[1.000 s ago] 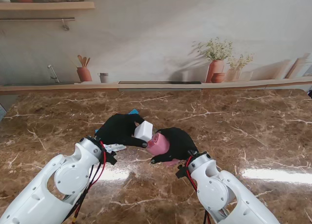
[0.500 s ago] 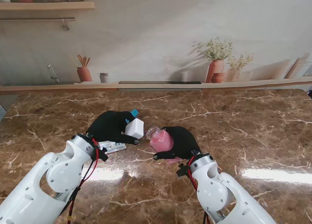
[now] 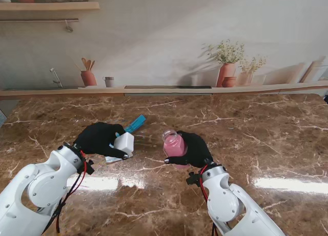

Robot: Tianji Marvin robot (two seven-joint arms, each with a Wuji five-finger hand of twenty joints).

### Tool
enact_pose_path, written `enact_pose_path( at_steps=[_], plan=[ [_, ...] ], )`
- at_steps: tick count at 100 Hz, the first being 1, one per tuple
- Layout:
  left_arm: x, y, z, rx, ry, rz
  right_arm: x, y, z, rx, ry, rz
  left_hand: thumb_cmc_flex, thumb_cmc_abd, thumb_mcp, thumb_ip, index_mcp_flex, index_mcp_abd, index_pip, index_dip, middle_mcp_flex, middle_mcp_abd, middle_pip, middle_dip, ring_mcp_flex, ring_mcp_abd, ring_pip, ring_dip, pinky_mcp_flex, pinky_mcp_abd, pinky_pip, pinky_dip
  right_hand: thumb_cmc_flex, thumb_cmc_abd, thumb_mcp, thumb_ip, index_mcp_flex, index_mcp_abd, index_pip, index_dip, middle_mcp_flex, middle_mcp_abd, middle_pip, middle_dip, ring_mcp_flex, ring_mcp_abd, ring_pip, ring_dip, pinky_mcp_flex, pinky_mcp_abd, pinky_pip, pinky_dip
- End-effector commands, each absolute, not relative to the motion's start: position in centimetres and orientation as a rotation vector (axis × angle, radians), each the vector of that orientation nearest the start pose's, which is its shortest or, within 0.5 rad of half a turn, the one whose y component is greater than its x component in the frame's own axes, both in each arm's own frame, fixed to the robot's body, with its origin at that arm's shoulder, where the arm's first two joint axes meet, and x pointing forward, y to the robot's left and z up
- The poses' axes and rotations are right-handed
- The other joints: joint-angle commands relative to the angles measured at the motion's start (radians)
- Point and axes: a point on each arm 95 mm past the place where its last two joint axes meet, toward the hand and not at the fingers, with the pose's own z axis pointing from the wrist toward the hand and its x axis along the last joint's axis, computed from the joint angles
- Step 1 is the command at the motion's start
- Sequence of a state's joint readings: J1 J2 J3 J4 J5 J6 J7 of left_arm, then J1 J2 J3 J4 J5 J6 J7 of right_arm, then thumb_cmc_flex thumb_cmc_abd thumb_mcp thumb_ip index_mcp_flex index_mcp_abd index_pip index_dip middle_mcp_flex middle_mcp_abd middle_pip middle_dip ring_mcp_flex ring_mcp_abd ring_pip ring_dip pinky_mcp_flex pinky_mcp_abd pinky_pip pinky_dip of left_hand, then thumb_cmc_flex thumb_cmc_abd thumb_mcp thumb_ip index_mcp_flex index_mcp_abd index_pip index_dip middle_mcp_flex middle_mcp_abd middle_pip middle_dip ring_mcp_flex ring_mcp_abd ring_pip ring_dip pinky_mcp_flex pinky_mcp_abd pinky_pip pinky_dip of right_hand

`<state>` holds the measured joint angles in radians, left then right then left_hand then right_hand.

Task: Fill the seasoning bottle

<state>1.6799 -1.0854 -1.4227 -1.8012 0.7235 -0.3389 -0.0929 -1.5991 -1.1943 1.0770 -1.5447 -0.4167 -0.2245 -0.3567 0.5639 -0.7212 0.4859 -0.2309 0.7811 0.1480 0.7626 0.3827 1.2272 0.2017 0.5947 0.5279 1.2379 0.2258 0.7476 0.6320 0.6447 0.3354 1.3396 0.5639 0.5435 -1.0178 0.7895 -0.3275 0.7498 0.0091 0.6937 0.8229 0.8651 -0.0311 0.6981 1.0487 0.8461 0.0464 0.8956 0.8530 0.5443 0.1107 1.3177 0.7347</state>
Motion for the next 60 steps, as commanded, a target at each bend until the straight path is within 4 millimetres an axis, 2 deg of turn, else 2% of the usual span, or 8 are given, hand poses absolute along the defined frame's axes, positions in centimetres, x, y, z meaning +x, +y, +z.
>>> enact_pose_path(
  at_steps=[1,12,18,30,60],
  plan=[
    [37.1,2.6,-26.3,-1.173,1.516,-1.854,36.8,6.4,-34.3,-1.937,-1.087,-2.585,0.143,0.128,0.175,0.037,0.161,-0.19,0.242,0.022,0.028,-0.12,0.002,-0.002,0.017,-0.046,0.009,-0.004,-0.012,-0.002,0.06,-0.01,0.215,0.194,0.499,0.05,0.068,-0.327,0.214,0.046,0.023,-0.135,0.023,-0.008,0.053,-0.083,0.088,0.009,0.006,-0.029,-0.001,-0.009],
    [36.6,4.4,-26.8,-1.178,1.569,-1.751,36.9,6.4,-34.2,-1.938,-1.076,-2.591,0.146,0.123,0.166,0.039,0.156,-0.209,0.241,0.011,0.02,-0.122,-0.002,-0.002,0.008,-0.049,0.003,-0.001,-0.027,-0.002,0.056,-0.01,0.217,0.194,0.499,0.05,0.069,-0.327,0.217,0.046,0.021,-0.135,0.025,-0.007,0.052,-0.084,0.089,0.01,0.006,-0.028,-0.001,-0.008],
    [36.3,5.4,-27.2,-1.184,1.6,-1.692,37.0,6.4,-34.2,-1.936,-1.069,-2.596,0.146,0.12,0.159,0.041,0.151,-0.223,0.243,0.006,0.013,-0.141,-0.004,0.0,0.004,-0.054,0.001,0.003,-0.036,-0.004,0.057,-0.007,0.216,0.192,0.499,0.05,0.069,-0.327,0.217,0.045,0.021,-0.136,0.026,-0.007,0.052,-0.084,0.089,0.01,0.006,-0.028,-0.001,-0.008],
    [35.4,6.9,-28.4,-1.225,1.659,-1.604,37.1,6.4,-34.2,-1.93,-1.058,-2.603,0.151,0.113,0.147,0.045,0.143,-0.25,0.244,-0.002,-0.002,-0.151,-0.006,0.004,-0.017,-0.058,-0.002,0.014,-0.066,-0.002,0.057,0.001,0.215,0.186,0.502,0.05,0.068,-0.328,0.218,0.045,0.018,-0.135,0.025,-0.008,0.049,-0.085,0.087,0.009,0.004,-0.029,-0.004,-0.008],
    [33.1,8.4,-30.9,-1.268,1.781,-1.494,37.3,6.5,-34.4,-1.942,-1.043,-2.597,0.153,0.085,0.128,0.052,0.145,-0.285,0.251,-0.021,-0.011,-0.174,-0.003,0.016,-0.038,-0.074,-0.007,0.035,-0.102,-0.006,0.046,0.015,0.213,0.184,0.507,0.049,0.067,-0.329,0.218,0.044,0.01,-0.134,0.024,-0.009,0.042,-0.084,0.082,0.008,-0.001,-0.03,-0.012,-0.009]
  ],
)
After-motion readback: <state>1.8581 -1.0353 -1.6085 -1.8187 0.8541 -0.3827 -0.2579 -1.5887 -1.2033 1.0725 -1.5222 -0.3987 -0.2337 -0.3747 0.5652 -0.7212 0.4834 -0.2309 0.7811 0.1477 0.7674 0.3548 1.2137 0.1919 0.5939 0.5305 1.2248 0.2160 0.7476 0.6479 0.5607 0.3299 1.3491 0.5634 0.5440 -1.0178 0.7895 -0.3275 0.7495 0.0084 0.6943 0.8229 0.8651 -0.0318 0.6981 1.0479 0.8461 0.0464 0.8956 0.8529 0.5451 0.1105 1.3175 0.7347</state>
